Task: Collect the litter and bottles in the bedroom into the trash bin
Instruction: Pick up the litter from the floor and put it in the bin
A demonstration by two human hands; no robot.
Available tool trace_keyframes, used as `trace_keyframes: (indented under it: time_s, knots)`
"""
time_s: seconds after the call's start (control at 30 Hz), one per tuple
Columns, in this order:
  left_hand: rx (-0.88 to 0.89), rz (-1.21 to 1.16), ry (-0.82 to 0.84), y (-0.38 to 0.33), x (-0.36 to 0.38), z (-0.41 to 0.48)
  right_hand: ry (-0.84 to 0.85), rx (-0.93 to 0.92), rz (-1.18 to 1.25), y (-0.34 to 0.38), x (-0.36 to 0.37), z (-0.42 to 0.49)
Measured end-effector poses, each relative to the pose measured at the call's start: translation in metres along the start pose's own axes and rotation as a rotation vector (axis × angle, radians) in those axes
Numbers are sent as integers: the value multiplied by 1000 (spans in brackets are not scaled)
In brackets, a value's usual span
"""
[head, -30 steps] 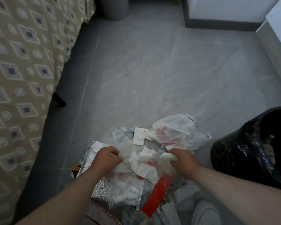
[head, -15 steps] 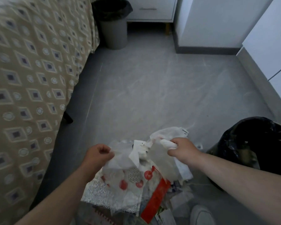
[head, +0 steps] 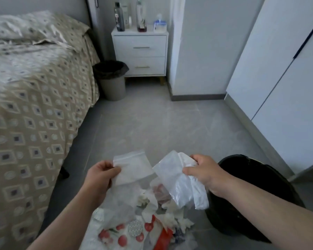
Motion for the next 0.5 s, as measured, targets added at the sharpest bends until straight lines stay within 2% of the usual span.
trace_keyframes:
  time_s: [0.2, 0.4, 0.5]
  knots:
    - [0, -93, 113, -15, 96, -10, -131, -14, 63, -10, -88, 5]
    - [37, -69, 344, -12, 229, -29, -447, 3, 326, -36, -219, 11]
    - [69, -14, 448, 0, 293, -46, -536, 52, 407, -66, -263, 10]
Point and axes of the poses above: each hand's wrist, its own z-axis towards the middle knuckle, its own x-axis out of the palm, y = z × x, the point moved 6 cm from there along z, towards the middle knuckle, and after that the axes turned 14 degrees about x, right-handed, at the moved point
